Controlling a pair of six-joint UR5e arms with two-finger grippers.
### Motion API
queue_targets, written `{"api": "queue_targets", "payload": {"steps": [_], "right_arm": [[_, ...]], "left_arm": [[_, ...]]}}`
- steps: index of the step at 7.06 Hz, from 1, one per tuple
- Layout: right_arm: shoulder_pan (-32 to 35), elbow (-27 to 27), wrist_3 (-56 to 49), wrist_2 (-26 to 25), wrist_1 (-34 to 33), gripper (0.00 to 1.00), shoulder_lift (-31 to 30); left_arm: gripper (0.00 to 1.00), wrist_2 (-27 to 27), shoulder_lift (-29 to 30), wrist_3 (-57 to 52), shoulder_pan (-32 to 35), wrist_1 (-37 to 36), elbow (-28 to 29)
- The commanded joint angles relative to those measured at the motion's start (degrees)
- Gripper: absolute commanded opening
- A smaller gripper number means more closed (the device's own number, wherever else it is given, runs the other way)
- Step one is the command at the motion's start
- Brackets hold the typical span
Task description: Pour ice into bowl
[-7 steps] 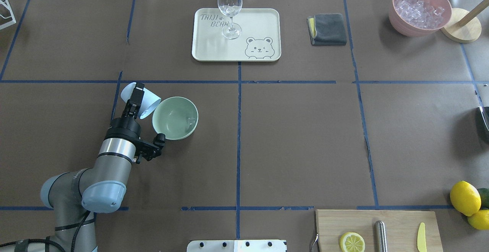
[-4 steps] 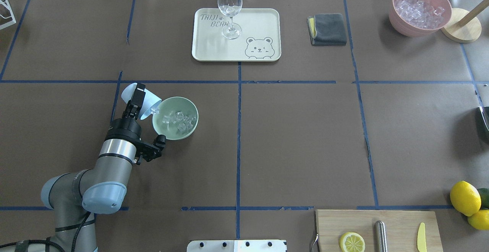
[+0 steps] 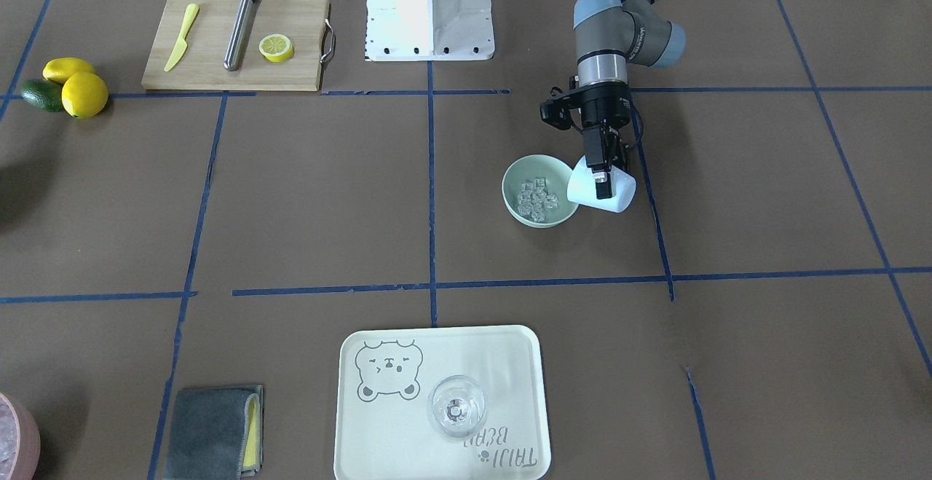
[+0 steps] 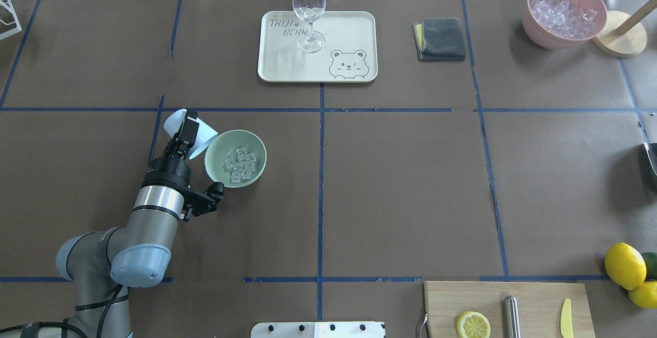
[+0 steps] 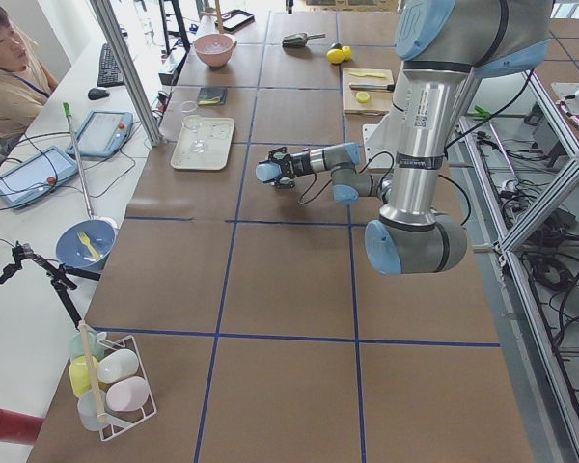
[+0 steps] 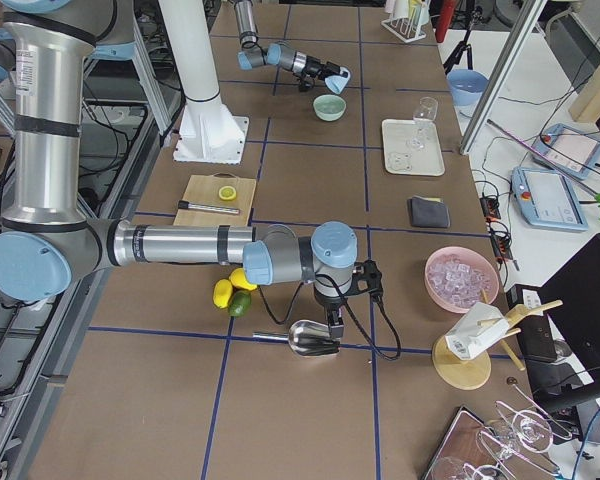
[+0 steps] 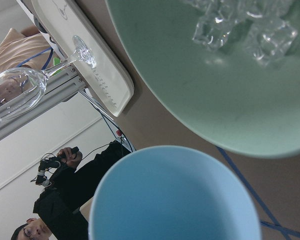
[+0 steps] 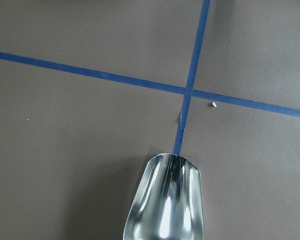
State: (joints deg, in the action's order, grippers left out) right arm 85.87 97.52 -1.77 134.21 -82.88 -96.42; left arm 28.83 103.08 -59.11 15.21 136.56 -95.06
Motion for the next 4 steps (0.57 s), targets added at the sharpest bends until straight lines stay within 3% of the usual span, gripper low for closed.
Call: {"api": "queue_targets", "payload": {"steps": [1,2,4], "right_arm": [[0.0,0.0,0.0,0.0,0.0,1.0,-0.1],[0.0,0.0,0.0,0.0,0.0,1.0,0.0],[0.0,0.0,0.0,0.0,0.0,1.0,-0.1]], "left_arm": [[0.0,-0.3,0.0,0.1,0.0,0.4,0.0],[0.0,-0.3,0.0,1.2,0.0,2.7,-0.8],[0.0,0.1,-0.8,3.1,0.0,19.2,0.6]]}}
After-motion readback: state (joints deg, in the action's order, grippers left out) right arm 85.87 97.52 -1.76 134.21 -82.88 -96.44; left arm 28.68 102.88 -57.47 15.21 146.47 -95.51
